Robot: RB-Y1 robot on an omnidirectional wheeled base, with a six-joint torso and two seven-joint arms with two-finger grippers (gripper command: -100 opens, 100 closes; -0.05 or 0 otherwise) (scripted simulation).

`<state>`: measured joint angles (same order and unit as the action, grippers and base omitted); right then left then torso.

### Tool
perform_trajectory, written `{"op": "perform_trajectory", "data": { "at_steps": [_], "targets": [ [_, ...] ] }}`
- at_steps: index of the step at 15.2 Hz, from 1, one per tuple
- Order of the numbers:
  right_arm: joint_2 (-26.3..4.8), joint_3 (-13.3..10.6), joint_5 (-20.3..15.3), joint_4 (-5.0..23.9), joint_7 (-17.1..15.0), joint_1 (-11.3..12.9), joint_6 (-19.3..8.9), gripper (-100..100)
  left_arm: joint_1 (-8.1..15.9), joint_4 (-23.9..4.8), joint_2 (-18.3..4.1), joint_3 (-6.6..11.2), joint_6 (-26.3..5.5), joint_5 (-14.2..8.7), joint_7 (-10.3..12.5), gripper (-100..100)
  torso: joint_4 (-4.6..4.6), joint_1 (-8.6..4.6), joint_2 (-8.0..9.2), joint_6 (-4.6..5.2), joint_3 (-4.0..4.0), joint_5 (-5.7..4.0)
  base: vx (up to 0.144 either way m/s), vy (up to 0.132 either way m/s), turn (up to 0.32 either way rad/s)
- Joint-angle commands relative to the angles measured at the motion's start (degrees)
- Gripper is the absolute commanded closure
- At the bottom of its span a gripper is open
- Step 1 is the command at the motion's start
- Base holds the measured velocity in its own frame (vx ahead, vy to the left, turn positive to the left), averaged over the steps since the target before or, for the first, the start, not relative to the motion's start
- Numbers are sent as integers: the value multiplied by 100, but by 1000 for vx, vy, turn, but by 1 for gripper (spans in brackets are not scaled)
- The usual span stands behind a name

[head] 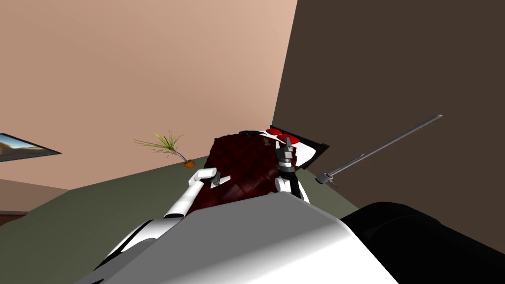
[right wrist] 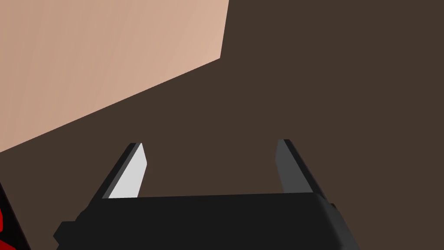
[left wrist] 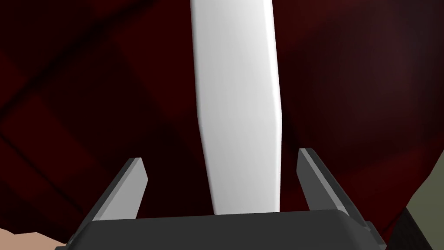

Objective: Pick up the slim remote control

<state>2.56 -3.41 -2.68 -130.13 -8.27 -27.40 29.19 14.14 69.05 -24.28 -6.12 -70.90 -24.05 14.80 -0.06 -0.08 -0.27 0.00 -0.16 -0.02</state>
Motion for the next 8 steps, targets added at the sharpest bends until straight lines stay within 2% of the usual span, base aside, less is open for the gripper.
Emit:
{"op": "perform_trajectory", "data": {
  "at_steps": [1, 2, 4, 5, 7, 8],
  "targets": [
    [0, 0, 0, 0, 0, 0, 0, 0, 69, -158, 9, -13, -286, -50, 33, -100, 0, 0, 0, 0, 0, 0, 68, -16, -4],
    [0, 0, 0, 0, 0, 0, 0, 0, 69, -158, 9, -13, -304, -50, 33, -100, 0, 1, -1, 0, -1, 0, 64, -10, -3],
    [0, 0, 0, 0, 0, 0, 0, 0, 120, -355, 40, -40, -558, -95, 65, -100, -1, 4, -2, 0, -1, 1, 74, -11, -6],
    [0, 0, 0, 0, 0, 0, 0, 0, 120, -355, 40, -40, -558, -95, 65, -100, -1, 3, -5, 0, -3, 1, 76, -18, -6],
    [0, 0, 0, 0, 0, 0, 0, 0, 95, -533, 89, -78, -714, -122, 87, -100, -2, 3, -6, 0, -4, 1, 94, -7, -12],
    [0, 0, 0, 0, 0, 0, 0, 0, 119, -431, 74, -64, -623, -96, 89, -100, -3, 5, -13, 0, -7, 1, 72, 0, -9]
  ]
}}
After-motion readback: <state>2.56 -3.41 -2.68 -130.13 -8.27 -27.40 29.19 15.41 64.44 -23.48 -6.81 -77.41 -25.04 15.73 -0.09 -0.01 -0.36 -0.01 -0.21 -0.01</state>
